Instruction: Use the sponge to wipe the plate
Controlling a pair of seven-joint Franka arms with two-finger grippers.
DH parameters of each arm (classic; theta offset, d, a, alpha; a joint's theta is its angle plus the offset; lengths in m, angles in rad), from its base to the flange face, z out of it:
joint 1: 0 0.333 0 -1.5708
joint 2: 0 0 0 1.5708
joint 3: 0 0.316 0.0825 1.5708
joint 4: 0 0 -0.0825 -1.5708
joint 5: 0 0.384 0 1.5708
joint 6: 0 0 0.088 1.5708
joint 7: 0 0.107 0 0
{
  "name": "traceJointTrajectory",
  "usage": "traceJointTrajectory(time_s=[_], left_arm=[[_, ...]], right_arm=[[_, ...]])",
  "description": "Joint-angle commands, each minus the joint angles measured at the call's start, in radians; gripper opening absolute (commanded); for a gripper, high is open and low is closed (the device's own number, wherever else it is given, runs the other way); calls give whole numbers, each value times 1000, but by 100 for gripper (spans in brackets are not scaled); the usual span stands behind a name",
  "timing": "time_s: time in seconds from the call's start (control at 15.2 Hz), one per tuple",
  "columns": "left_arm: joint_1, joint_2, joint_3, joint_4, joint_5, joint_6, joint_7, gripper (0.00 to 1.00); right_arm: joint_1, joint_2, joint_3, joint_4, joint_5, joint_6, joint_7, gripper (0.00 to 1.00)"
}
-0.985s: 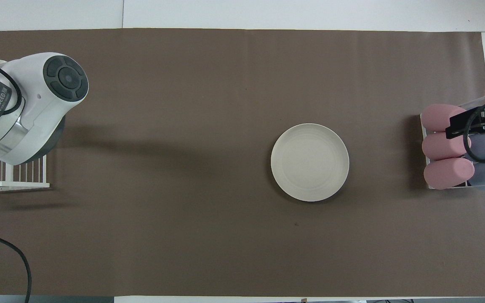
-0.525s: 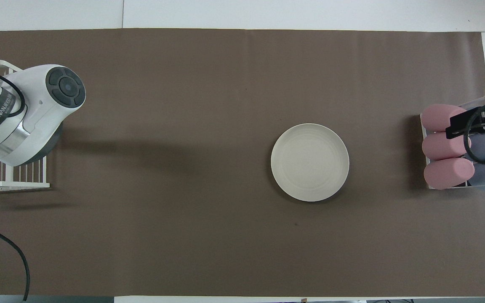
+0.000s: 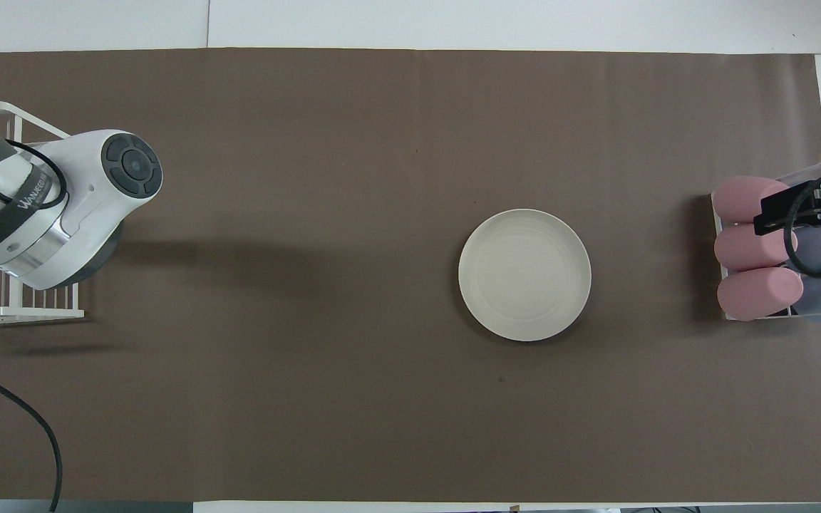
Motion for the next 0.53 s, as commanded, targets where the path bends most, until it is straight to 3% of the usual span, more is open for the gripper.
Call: traceJointTrajectory(time_s=[0.0, 0.07, 0.2, 0.46], left_arm=[[5, -10, -1, -20, 10, 52, -22, 50], [5, -10, -1, -20, 8, 60, -24, 75], [6, -10, -2, -20, 7, 61, -24, 77], [12, -8, -1, -19, 4, 84, -25, 100]], right_arm=[[-3, -24, 4, -25, -13, 4, -22, 100], [-3, -24, 4, -25, -13, 4, -22, 100], [-3, -24, 4, -25, -13, 4, -22, 100], [-3, -24, 4, -25, -13, 4, -22, 100]])
